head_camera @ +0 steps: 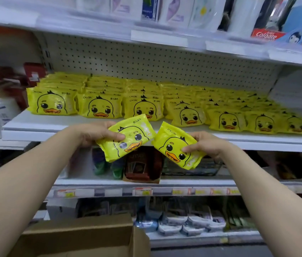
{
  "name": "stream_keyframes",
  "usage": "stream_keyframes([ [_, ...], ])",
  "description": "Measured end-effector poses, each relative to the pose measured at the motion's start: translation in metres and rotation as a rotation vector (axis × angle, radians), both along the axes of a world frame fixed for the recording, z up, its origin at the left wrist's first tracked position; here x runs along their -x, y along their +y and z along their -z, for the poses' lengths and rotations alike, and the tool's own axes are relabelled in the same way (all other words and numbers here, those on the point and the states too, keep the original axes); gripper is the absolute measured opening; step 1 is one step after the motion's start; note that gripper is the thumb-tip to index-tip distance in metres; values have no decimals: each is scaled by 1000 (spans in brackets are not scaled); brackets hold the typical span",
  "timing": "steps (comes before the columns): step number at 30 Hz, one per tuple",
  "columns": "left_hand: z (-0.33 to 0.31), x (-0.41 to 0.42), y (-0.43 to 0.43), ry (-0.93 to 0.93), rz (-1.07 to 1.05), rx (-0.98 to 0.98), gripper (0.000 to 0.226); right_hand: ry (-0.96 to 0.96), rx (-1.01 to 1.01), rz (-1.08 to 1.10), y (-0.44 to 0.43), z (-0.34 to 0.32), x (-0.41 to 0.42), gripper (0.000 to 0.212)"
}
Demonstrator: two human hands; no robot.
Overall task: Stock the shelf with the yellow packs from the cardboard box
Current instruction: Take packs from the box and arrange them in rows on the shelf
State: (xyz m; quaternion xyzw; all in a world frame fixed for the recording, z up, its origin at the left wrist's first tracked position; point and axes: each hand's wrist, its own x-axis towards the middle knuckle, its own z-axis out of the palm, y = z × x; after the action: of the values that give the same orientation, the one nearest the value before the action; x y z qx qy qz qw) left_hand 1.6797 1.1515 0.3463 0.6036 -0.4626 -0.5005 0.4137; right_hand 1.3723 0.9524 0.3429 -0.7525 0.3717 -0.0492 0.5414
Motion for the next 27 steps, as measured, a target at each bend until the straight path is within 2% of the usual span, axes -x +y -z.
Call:
stream_keyframes([
  [5, -6, 12, -5, -136, 7, -82, 94, 0, 204, -23, -41, -36, -10, 41],
  [8, -5, 14, -3, -176, -23, -123, 82, 33, 333, -75, -49, -50, -33, 58],
  [10, -4, 13, -1, -196, -29, -137, 83, 79, 469, -118, -46, -59, -50, 71],
  [12, -4, 15, 3, -228, -41, -147, 72, 108, 553, -146, -42, -64, -68, 75],
  [14, -5, 17, 5, -242, -61, -157, 52, 111, 576, -186, -40, -62, -86, 79],
  [19, -9, 14, 14, -347, -95, -172, 38, 117, 583, -217, -41, -55, -118, 83],
  [23, -16, 7, 20, -399, -111, -167, 42, 73, 599, -207, -44, -51, -136, 79],
  [27, -18, 4, 23, -394, -171, -136, 43, 54, 713, -107, -45, -41, -150, 73],
])
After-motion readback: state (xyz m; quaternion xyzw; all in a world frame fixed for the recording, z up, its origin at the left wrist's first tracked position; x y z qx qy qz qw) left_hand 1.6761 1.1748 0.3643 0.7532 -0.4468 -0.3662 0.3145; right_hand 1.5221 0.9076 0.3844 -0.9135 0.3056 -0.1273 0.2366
